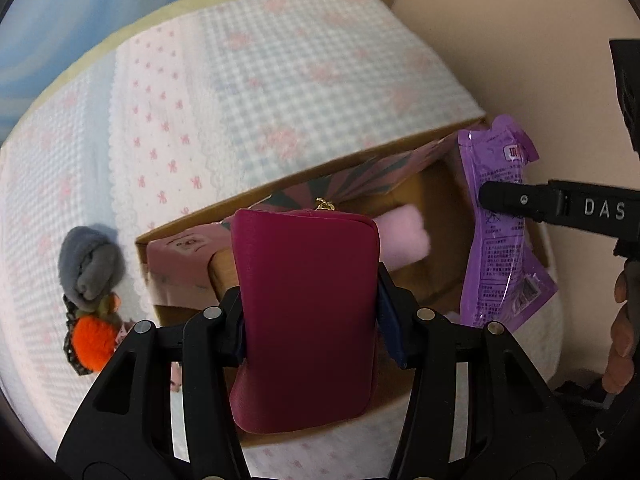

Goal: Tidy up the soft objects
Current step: 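Lift the pouch and packet and carry them over the box, then open both tools to release the pouch and packet into the box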

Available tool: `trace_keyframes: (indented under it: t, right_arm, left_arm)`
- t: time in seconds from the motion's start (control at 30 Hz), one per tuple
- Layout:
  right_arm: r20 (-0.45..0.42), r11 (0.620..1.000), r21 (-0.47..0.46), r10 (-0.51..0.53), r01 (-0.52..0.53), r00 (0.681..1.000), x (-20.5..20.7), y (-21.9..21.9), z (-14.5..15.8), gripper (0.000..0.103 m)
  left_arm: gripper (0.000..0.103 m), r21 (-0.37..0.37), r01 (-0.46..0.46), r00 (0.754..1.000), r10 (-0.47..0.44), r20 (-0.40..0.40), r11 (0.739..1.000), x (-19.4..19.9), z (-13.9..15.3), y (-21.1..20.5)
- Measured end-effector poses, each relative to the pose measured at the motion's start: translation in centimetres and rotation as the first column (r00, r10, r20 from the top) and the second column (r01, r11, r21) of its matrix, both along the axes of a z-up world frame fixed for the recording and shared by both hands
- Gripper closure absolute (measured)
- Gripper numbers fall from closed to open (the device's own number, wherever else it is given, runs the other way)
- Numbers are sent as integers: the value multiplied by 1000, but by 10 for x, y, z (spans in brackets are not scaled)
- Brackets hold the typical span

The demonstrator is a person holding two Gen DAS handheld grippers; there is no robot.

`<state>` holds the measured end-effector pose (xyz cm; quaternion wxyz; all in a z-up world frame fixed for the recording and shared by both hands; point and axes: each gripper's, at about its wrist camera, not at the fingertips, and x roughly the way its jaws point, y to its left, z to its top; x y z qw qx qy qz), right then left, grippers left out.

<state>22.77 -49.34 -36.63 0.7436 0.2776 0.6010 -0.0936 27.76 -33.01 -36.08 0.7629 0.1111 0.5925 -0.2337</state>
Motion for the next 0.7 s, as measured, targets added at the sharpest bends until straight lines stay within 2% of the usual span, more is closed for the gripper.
trace_keyframes:
  t: [0.17,0.2,0.23,0.27,0.3,0.33,0.4,0.53,0.7]
  right_arm:
    - [-30,1000,-1,-7,7,1000,7,0,-21,68]
    - [-38,1000,-4,-7,7,999,8,-1,-25,64]
    - [-48,1000,-3,-1,1,999,9,0,-28,56]
    - [-62,1000,1,11,-11,998,11,1,-33,50]
    - [-75,1000,6,23,-23,997,12,3,-36,33]
    - [-84,999,11,41,-41,996,14,5,-38,14]
    - [-84,998,16,62,-61,995,15,7,-39,1]
    - [-73,997,19,71,-70,995,15,8,-37,1]
    - [-25,997,-5,72,-72,997,7,9,-22,1]
  left_arm:
    - [55,31,11,999,-10,-31,999,5,-23,-2]
    - [52,41,23,999,-22,-33,999,5,-26,-3]
    - [43,49,32,999,-31,-31,998,5,-28,-4]
    - [21,58,39,999,-38,-29,998,4,-28,-6]
    - [8,59,48,999,-47,-27,997,4,-28,-6]
    - [0,55,54,999,-54,-10,997,2,-24,-7]
    - [0,47,50,998,-51,24,998,-2,-17,-6]
    - [0,78,58,998,-59,22,995,-6,-15,-6]
    - [0,77,41,999,-43,32,996,-13,-8,0]
